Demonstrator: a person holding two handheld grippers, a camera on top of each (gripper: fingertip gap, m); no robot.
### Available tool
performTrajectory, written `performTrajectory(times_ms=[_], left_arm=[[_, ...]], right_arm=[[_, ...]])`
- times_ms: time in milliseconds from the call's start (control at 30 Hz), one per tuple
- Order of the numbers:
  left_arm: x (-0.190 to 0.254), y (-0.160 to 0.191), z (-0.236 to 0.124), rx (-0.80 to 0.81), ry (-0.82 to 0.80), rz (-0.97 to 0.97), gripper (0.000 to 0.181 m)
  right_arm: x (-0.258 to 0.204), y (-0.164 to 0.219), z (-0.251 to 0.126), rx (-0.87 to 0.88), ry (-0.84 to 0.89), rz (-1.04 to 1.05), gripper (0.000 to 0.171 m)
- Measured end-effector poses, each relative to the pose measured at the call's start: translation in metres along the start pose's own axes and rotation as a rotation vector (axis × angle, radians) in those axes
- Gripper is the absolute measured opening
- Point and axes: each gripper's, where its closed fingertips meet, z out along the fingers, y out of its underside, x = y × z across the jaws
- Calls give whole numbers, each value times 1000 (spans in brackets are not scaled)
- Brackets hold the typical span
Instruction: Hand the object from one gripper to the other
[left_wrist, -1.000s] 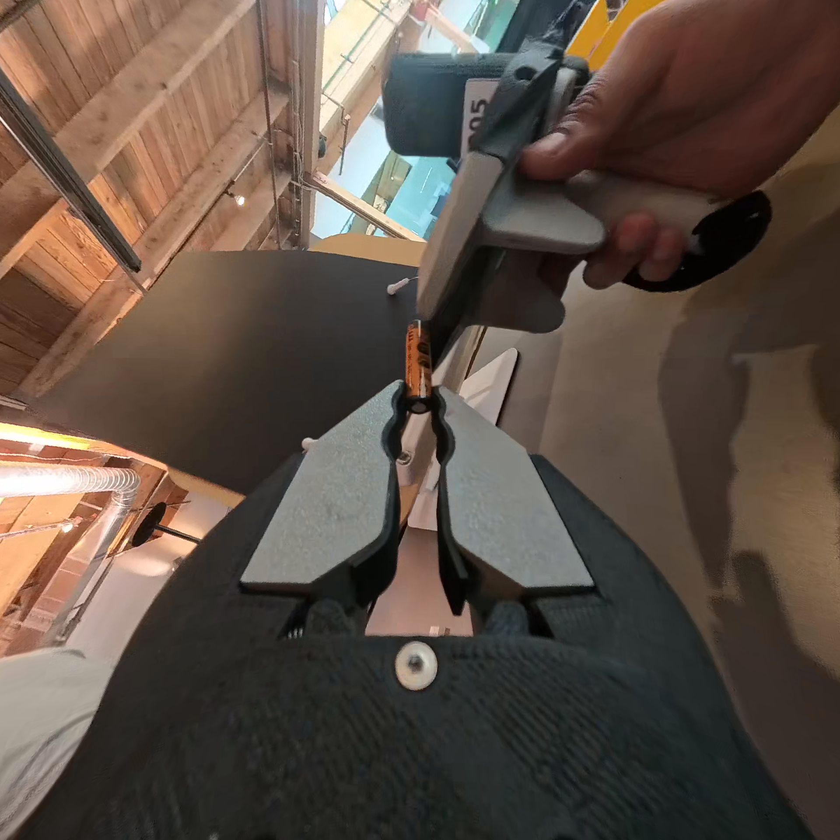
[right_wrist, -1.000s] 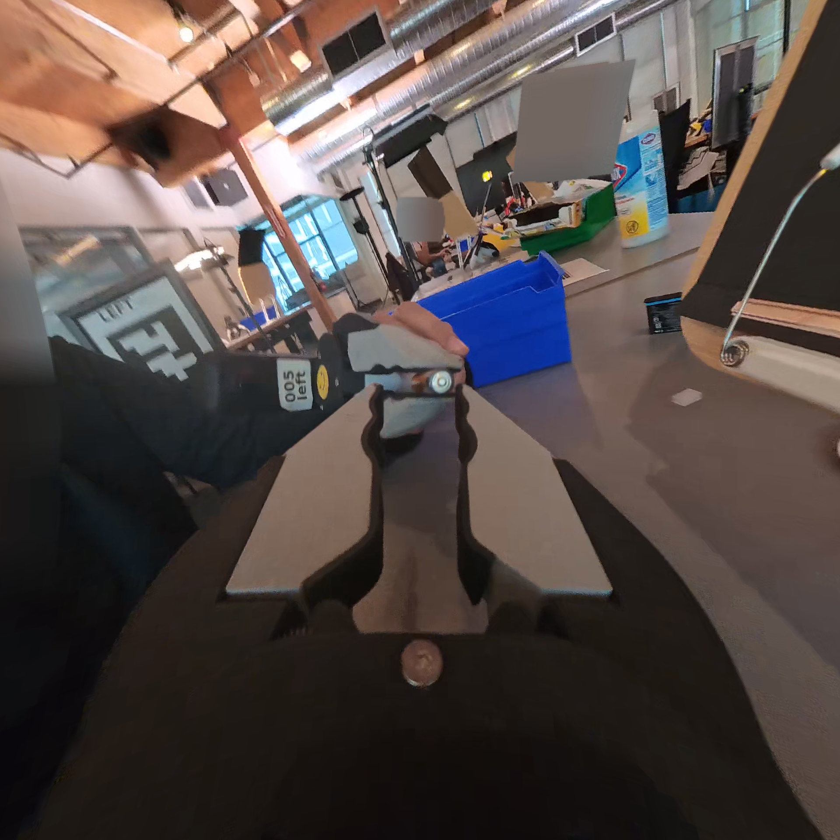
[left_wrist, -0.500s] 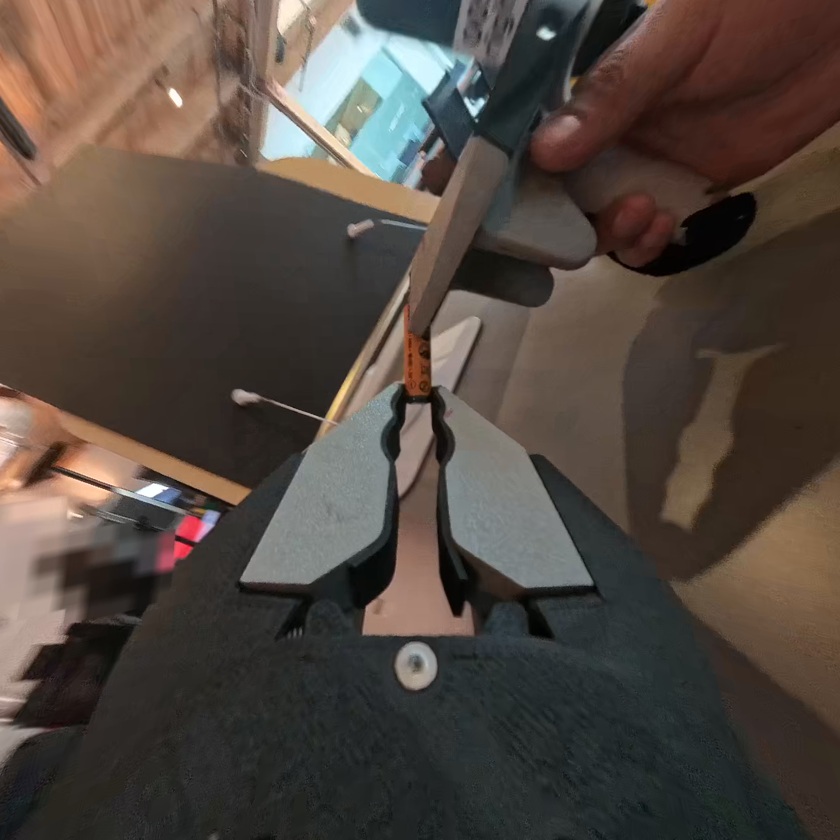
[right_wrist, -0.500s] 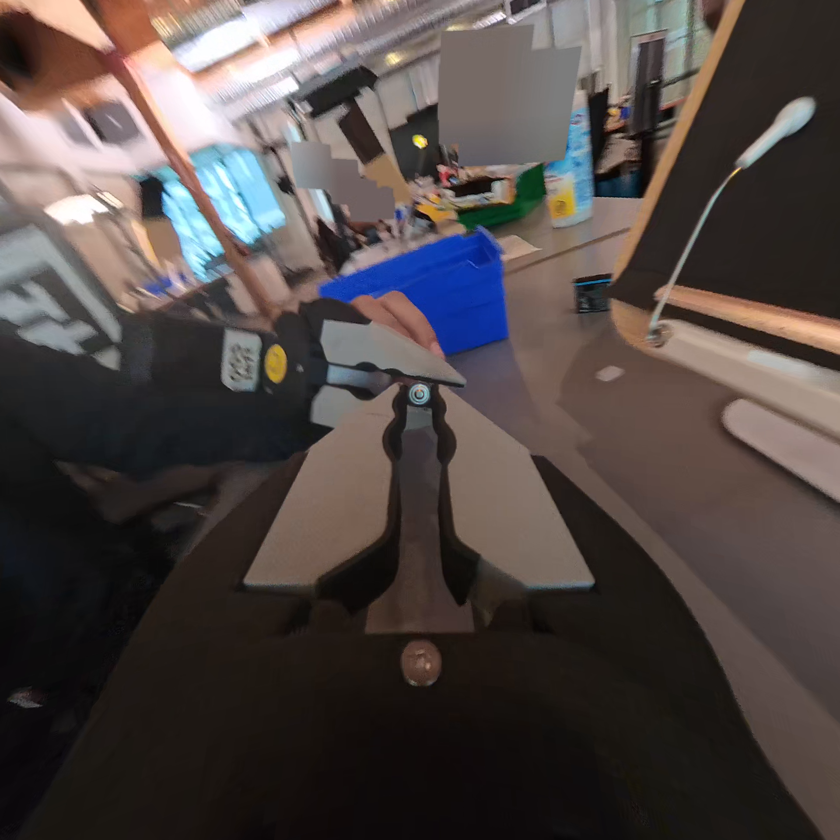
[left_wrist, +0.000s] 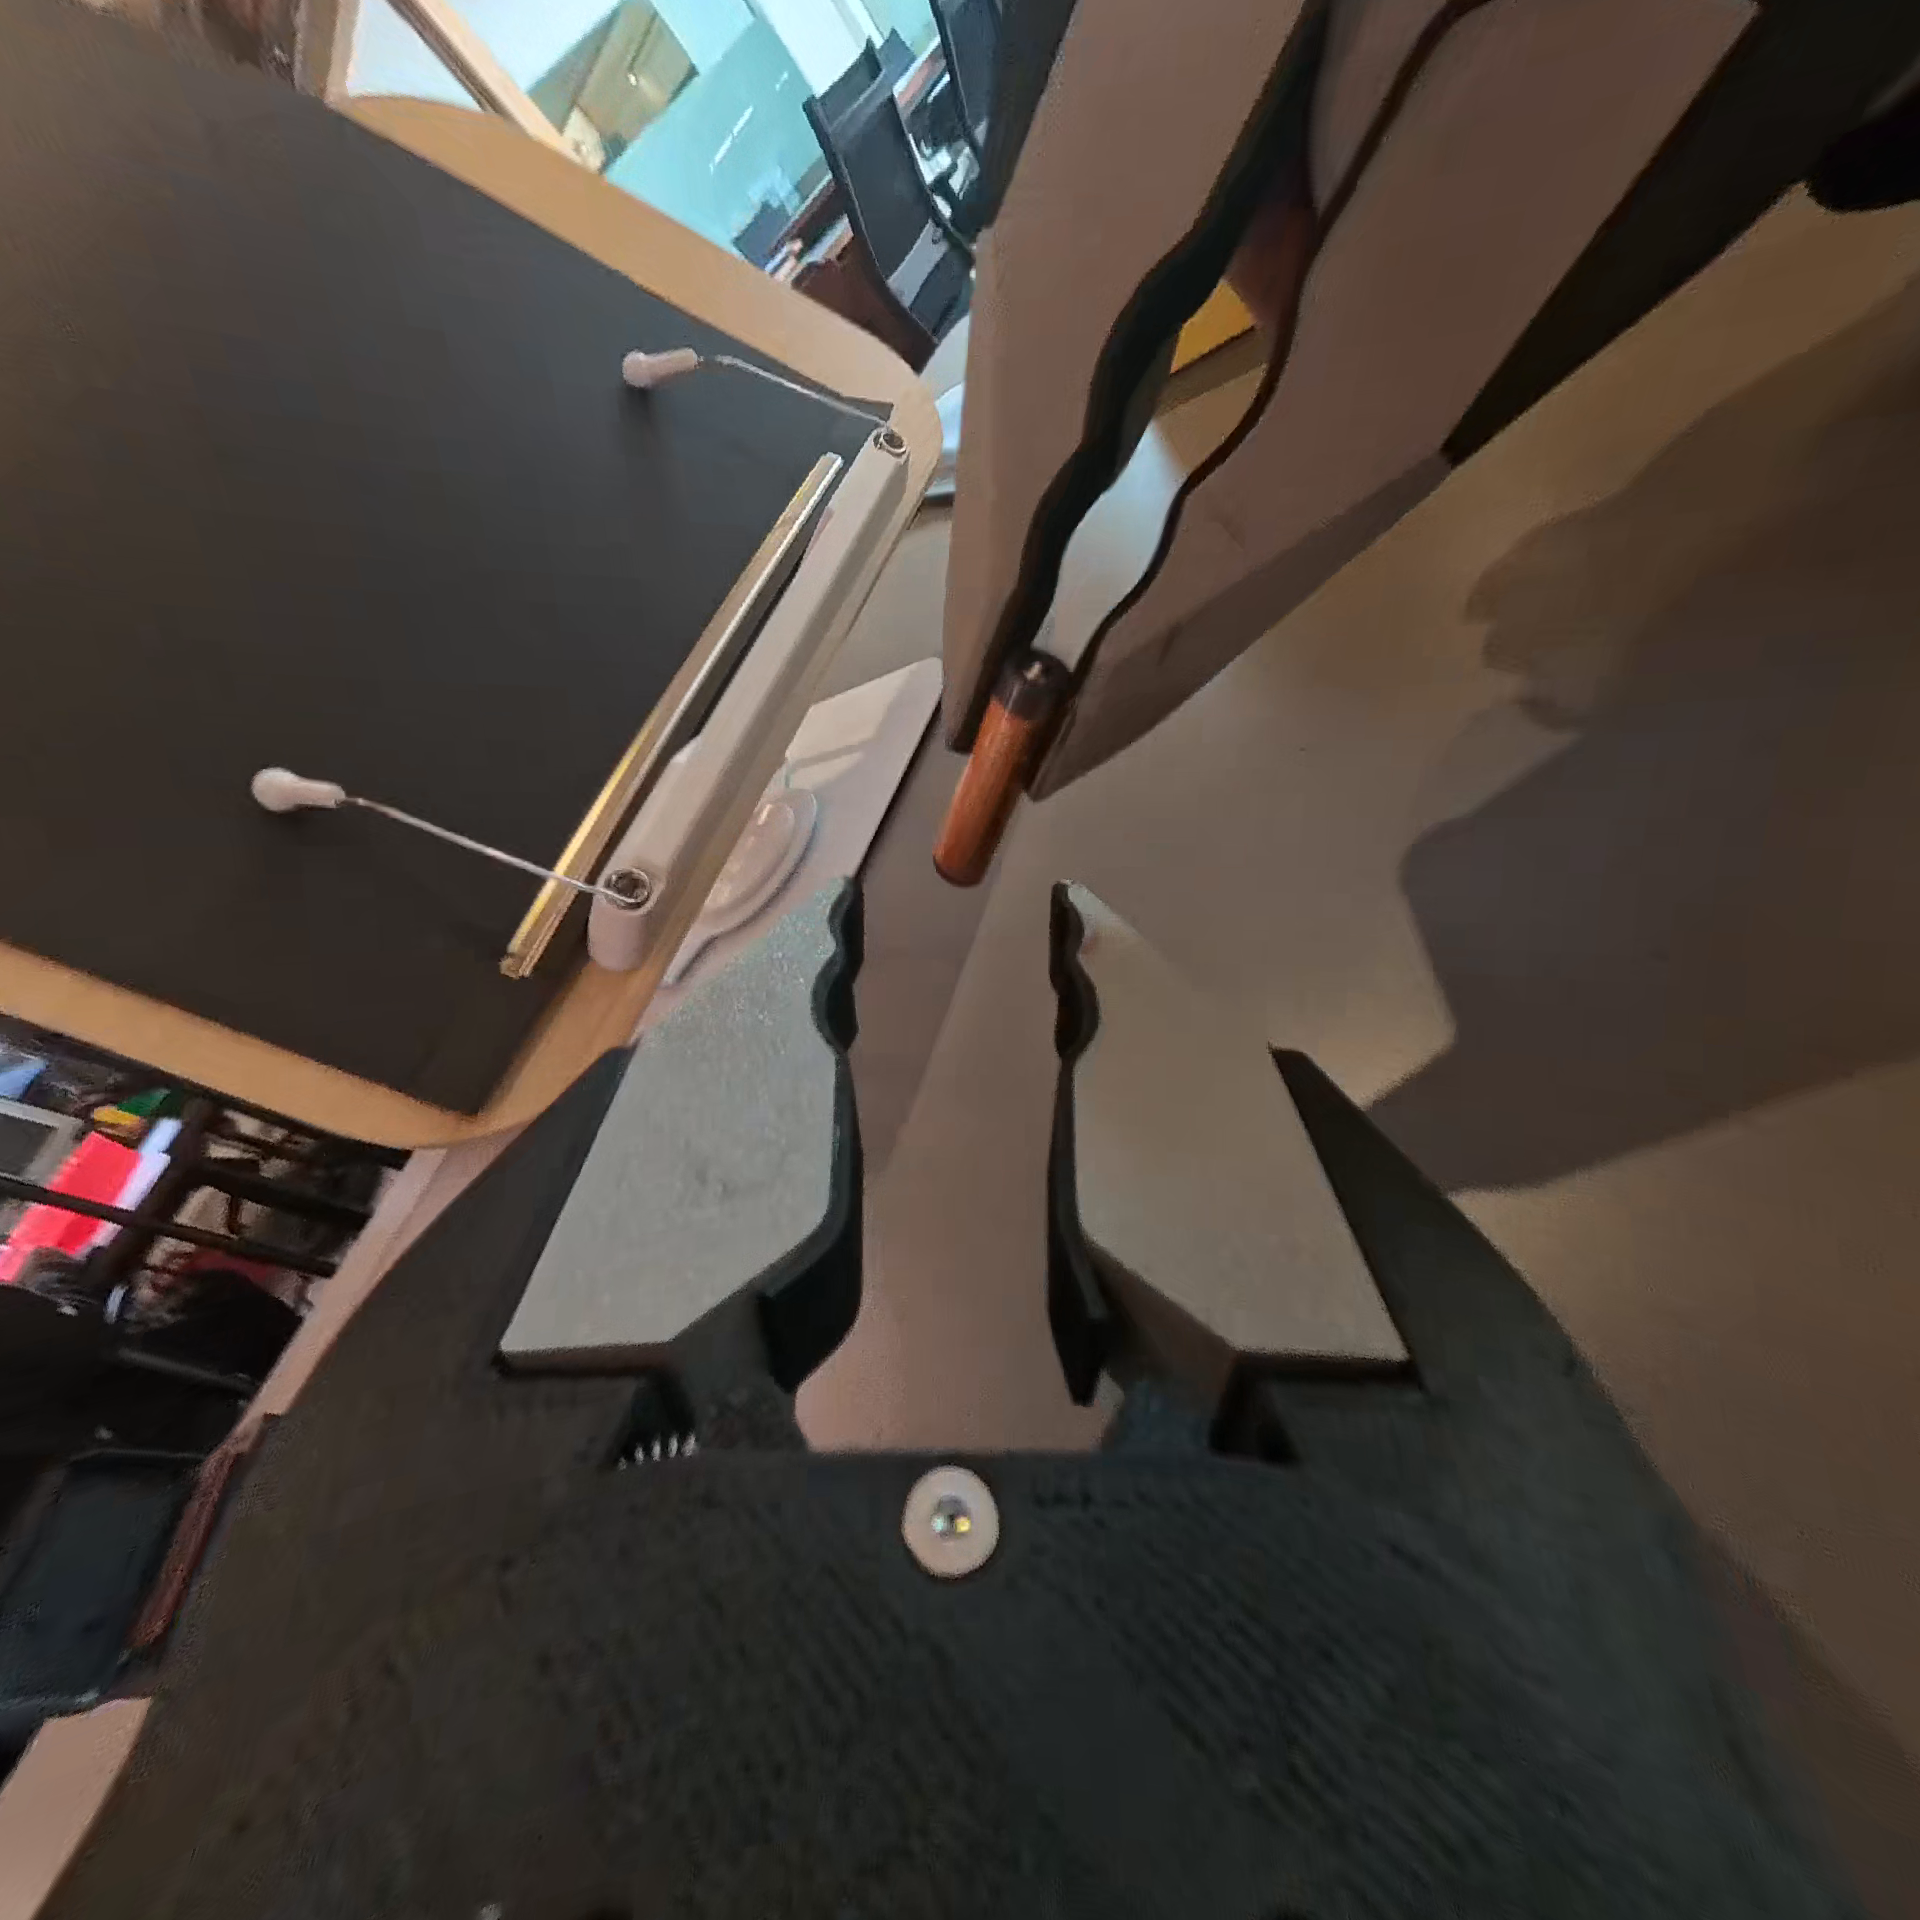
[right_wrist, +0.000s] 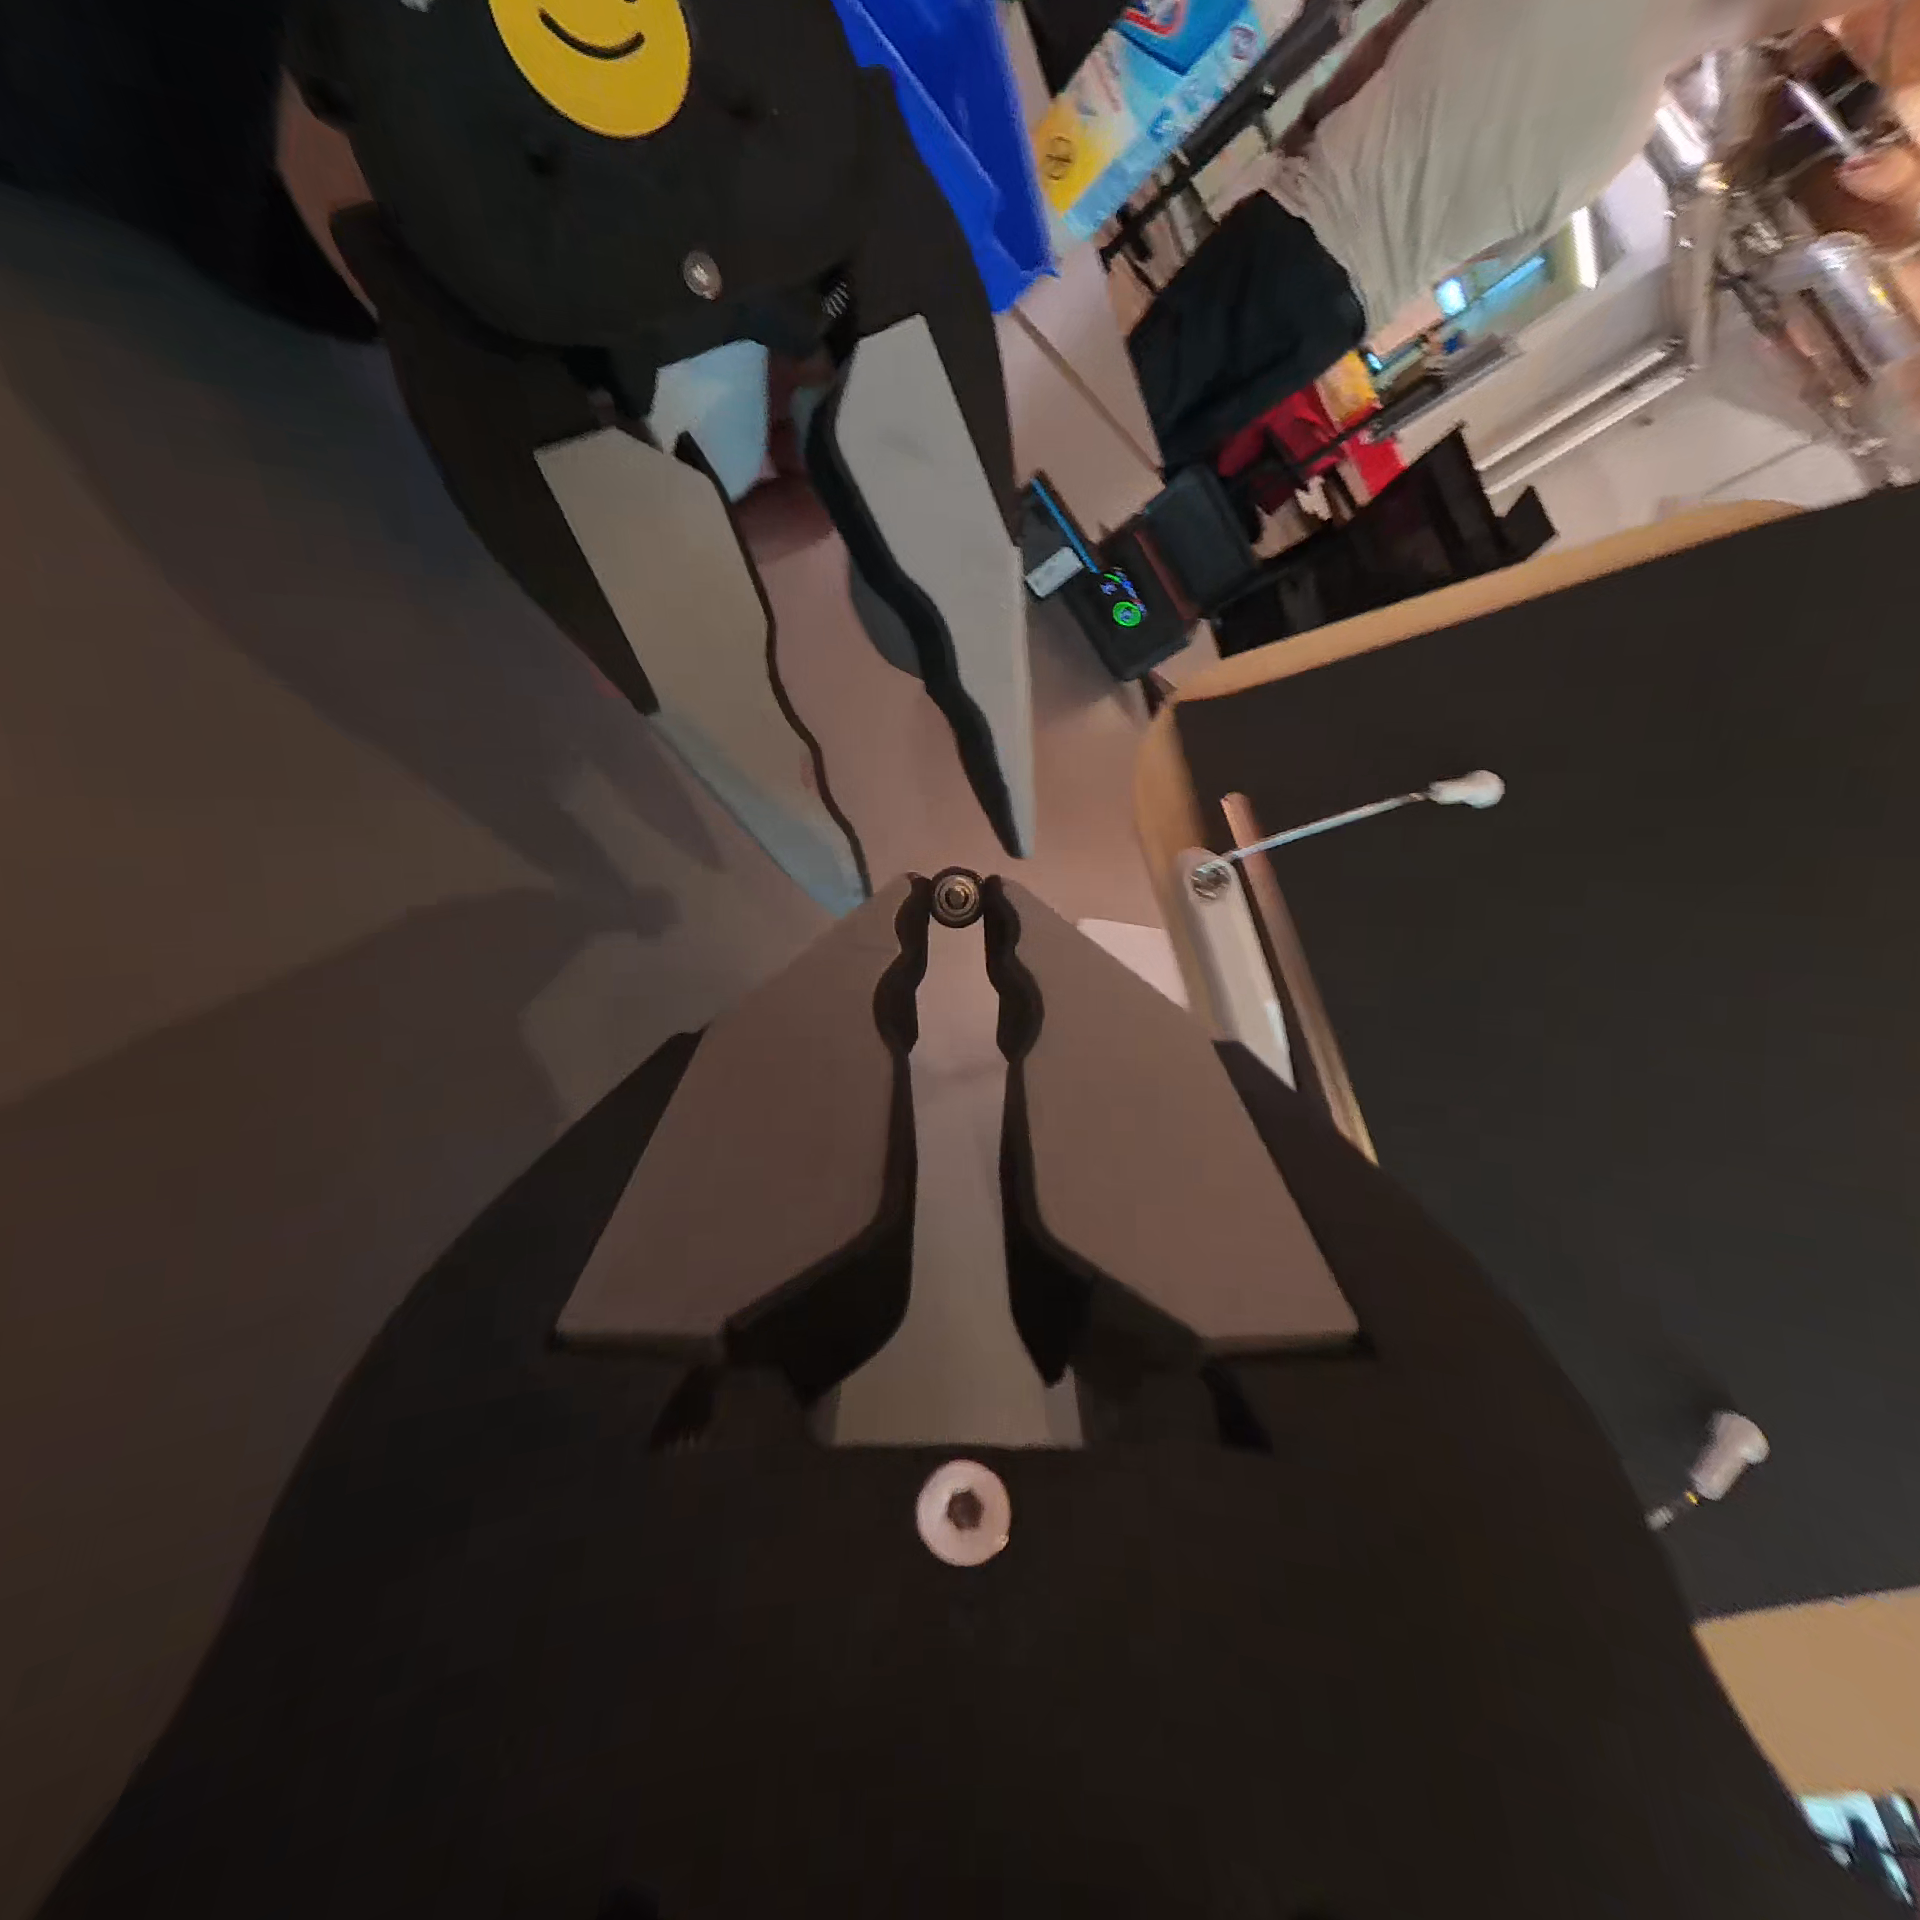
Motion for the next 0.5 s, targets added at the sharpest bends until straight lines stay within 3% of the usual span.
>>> performTrajectory(times_ms=[167,267,500], left_arm=[[7,-12,-6,65,-4,137,9],[4,-13,-6,48,-31,216,9],[-29,-17,-17,9,-323,644,9]], right_arm=[[-8,-9,-1,34,-29,-20,6],[-7,-9,-3,59,-41,41,9],[-2,-5,-15,146,-368,635,31]])
